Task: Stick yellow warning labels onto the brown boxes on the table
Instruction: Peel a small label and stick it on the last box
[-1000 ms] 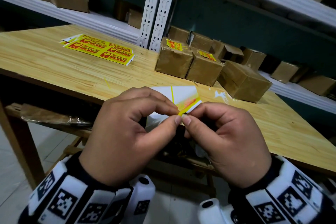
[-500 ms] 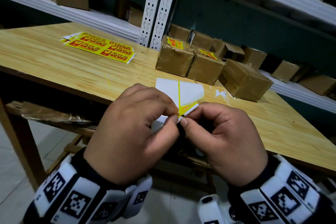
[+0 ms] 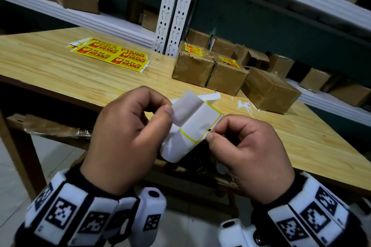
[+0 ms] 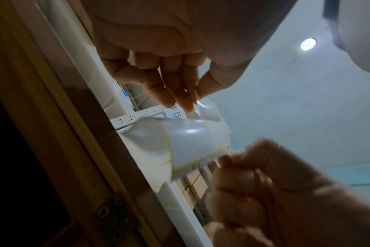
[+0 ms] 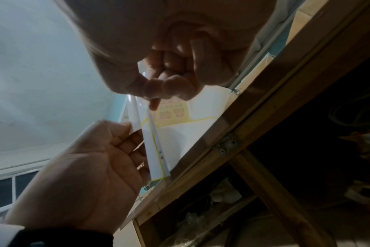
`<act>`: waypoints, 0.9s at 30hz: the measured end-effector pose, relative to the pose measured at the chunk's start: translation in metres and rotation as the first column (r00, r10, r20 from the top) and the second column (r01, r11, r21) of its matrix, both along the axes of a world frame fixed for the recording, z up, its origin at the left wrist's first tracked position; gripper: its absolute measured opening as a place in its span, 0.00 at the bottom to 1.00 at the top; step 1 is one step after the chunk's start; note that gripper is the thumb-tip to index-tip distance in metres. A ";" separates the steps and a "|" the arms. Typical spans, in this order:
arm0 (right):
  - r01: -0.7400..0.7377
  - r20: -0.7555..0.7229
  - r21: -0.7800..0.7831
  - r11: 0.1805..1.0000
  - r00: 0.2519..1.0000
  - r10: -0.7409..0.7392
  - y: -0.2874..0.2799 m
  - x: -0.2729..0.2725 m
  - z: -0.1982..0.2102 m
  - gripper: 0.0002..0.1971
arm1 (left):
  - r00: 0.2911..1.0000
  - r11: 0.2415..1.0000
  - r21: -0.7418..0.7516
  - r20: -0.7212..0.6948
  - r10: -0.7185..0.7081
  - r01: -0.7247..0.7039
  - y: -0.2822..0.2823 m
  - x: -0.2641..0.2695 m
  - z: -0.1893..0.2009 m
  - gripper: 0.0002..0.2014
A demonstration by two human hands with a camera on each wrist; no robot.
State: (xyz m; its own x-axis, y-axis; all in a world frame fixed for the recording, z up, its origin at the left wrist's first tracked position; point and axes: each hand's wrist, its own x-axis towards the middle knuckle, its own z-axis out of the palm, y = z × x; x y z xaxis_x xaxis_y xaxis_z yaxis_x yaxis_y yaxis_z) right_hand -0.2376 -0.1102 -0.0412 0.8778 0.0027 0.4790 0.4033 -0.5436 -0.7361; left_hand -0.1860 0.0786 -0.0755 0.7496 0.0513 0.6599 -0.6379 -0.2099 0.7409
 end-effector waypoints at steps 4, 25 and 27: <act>0.040 -0.059 0.066 0.997 0.998 -0.037 -0.009 0.006 -0.001 0.11 | 0.991 0.978 -0.208 -0.122 -0.049 0.023 0.010 0.010 0.000 0.07; 0.387 -0.676 -0.074 0.919 0.658 -0.331 -0.071 0.078 0.047 0.09 | 0.975 0.682 -0.732 -0.149 -0.165 0.004 0.037 0.039 -0.002 0.11; 0.387 -0.710 -0.146 0.910 0.600 -0.370 -0.075 0.079 0.051 0.07 | 0.972 0.704 -0.710 -0.142 -0.185 0.030 0.034 0.036 -0.002 0.11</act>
State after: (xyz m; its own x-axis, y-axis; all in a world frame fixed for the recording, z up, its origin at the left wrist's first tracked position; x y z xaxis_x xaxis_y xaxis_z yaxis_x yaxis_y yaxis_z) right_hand -0.1588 -0.1850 0.0096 0.8630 -0.4115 -0.2931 -0.4838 -0.5062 -0.7140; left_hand -0.1500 0.1128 -0.0773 0.8831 0.3502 0.3124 -0.4553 0.4783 0.7509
